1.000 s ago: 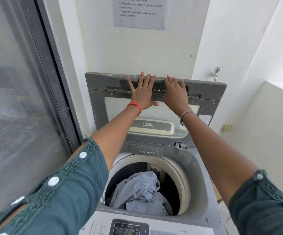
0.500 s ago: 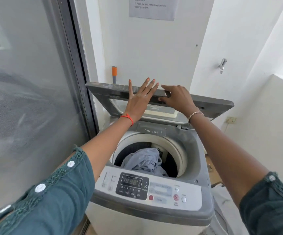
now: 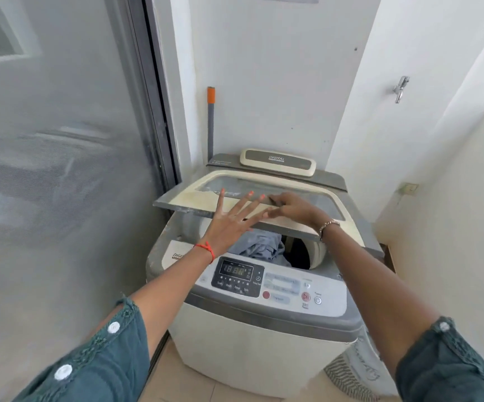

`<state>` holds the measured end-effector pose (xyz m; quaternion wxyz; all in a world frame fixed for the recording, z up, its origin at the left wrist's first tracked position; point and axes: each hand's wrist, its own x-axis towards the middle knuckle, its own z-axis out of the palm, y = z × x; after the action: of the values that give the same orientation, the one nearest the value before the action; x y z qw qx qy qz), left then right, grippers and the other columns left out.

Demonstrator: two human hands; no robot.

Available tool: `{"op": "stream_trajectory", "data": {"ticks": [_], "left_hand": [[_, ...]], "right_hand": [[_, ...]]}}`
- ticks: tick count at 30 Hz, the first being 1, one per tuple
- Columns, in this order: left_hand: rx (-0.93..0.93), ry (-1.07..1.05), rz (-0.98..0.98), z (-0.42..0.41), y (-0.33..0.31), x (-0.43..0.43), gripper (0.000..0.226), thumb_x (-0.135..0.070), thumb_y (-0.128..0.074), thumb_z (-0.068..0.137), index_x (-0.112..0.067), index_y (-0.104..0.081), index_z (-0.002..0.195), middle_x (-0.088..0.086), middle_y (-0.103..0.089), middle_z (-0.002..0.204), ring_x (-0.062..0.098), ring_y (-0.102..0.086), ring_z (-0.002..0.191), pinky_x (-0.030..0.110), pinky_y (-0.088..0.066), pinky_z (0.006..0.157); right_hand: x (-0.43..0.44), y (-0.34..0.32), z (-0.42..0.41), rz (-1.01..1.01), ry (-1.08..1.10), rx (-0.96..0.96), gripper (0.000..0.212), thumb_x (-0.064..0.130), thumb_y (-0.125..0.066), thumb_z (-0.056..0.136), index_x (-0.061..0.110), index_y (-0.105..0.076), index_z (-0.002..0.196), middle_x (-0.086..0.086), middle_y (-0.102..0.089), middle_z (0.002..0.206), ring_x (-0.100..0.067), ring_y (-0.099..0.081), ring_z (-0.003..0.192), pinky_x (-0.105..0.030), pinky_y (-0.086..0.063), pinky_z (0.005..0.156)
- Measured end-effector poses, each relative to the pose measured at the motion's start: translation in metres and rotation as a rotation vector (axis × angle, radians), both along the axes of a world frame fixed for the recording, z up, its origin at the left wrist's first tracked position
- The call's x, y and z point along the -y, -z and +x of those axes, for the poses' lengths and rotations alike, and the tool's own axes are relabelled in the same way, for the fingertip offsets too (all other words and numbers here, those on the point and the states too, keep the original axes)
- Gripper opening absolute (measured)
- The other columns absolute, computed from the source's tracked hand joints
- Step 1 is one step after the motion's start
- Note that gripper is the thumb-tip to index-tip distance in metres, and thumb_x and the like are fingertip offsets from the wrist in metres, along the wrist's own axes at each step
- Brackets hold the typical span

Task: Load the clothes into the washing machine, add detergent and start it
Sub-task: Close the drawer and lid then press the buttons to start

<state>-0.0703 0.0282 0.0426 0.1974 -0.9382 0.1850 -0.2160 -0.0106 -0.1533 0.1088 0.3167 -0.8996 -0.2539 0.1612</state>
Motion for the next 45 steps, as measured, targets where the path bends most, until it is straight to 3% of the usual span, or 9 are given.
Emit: {"op": "stream_trajectory", "data": {"ticks": [4, 7, 9, 11, 13, 17, 26, 38, 45], "left_hand": [[-0.112, -0.039, 0.049, -0.006, 0.022, -0.006, 0.096, -0.048, -0.064, 0.076, -0.024, -0.003, 0.147, 0.000, -0.013, 0.154, 0.019, -0.018, 0.142, 0.064, -0.018, 0.105], [-0.223, -0.086, 0.018, -0.007, 0.033, -0.011, 0.100, -0.058, -0.066, 0.070, -0.019, -0.015, 0.147, 0.002, -0.025, 0.153, 0.020, -0.030, 0.139, 0.059, -0.026, 0.106], [-0.257, -0.121, -0.021, -0.005, 0.038, -0.014, 0.090, -0.056, -0.063, 0.076, -0.019, -0.022, 0.147, 0.002, -0.027, 0.153, 0.020, -0.029, 0.140, 0.058, -0.025, 0.108], [-0.275, -0.109, -0.058, -0.001, 0.042, -0.015, 0.079, -0.053, -0.048, 0.088, -0.020, -0.011, 0.149, 0.001, -0.013, 0.157, 0.020, -0.015, 0.144, 0.056, -0.012, 0.112], [-0.344, -0.084, -0.066, 0.002, 0.039, -0.011, 0.070, -0.050, -0.030, 0.096, -0.022, 0.006, 0.149, -0.002, 0.006, 0.158, 0.018, 0.003, 0.146, 0.054, 0.003, 0.114], [-0.445, -0.083, -0.158, 0.009, 0.039, -0.001, 0.064, -0.047, -0.021, 0.099, -0.024, 0.011, 0.148, -0.006, 0.015, 0.157, 0.015, 0.013, 0.145, 0.054, 0.009, 0.112], [-0.605, -0.114, -0.313, 0.016, 0.045, 0.004, 0.063, -0.045, -0.027, 0.099, -0.030, 0.010, 0.148, -0.010, 0.015, 0.157, 0.019, 0.021, 0.143, 0.058, 0.010, 0.110], [-0.764, -0.126, -0.405, 0.024, 0.040, 0.002, 0.060, -0.043, -0.029, 0.099, -0.033, 0.003, 0.149, -0.012, 0.008, 0.157, 0.018, 0.015, 0.144, 0.060, 0.008, 0.109], [-0.841, -0.112, -0.465, 0.028, 0.038, -0.001, 0.060, -0.044, -0.032, 0.098, -0.037, 0.001, 0.148, -0.013, 0.006, 0.157, 0.018, 0.014, 0.144, 0.058, 0.011, 0.110]], "right_hand": [[-0.005, 0.036, -0.004, 0.016, 0.040, -0.077, 0.016, 0.020, -0.058, 0.088, 0.009, -0.064, 0.078, 0.007, -0.054, 0.063, -0.005, -0.045, 0.061, -0.021, -0.032, 0.064], [-0.009, 0.072, -0.003, 0.013, 0.101, -0.093, 0.034, 0.037, -0.054, 0.085, 0.014, -0.069, 0.105, 0.000, -0.070, 0.105, -0.019, -0.060, 0.100, -0.050, -0.034, 0.103], [-0.012, 0.086, -0.004, 0.017, 0.113, -0.070, 0.035, 0.033, -0.052, 0.089, 0.014, -0.066, 0.115, 0.001, -0.066, 0.114, -0.020, -0.057, 0.106, -0.057, -0.029, 0.106], [-0.012, 0.088, -0.005, 0.007, 0.150, -0.045, 0.032, 0.030, -0.051, 0.090, 0.016, -0.065, 0.116, -0.001, -0.068, 0.112, -0.020, -0.056, 0.101, -0.055, -0.032, 0.104], [-0.013, 0.092, -0.003, 0.027, 0.163, -0.027, 0.028, 0.028, -0.053, 0.091, 0.016, -0.068, 0.111, 0.003, -0.068, 0.087, -0.017, -0.052, 0.086, -0.043, -0.037, 0.095], [-0.014, 0.095, -0.002, 0.045, 0.163, -0.013, 0.019, 0.026, -0.059, 0.088, 0.016, -0.073, 0.094, 0.007, -0.051, 0.056, -0.010, -0.044, 0.060, -0.036, -0.033, 0.079], [-0.011, 0.100, 0.004, 0.070, 0.149, -0.067, 0.034, 0.025, -0.070, 0.080, 0.013, -0.068, 0.112, -0.025, -0.063, 0.076, -0.020, -0.046, 0.068, -0.030, -0.038, 0.073], [-0.010, 0.103, 0.008, 0.098, 0.185, -0.100, 0.036, 0.029, -0.073, 0.077, 0.016, -0.069, 0.110, -0.005, -0.058, 0.074, -0.016, -0.047, 0.072, -0.029, -0.037, 0.076], [-0.007, 0.103, 0.008, 0.103, 0.165, -0.104, 0.038, 0.025, -0.073, 0.078, 0.013, -0.067, 0.114, -0.018, -0.063, 0.078, -0.016, -0.046, 0.071, -0.028, -0.037, 0.074]]}}
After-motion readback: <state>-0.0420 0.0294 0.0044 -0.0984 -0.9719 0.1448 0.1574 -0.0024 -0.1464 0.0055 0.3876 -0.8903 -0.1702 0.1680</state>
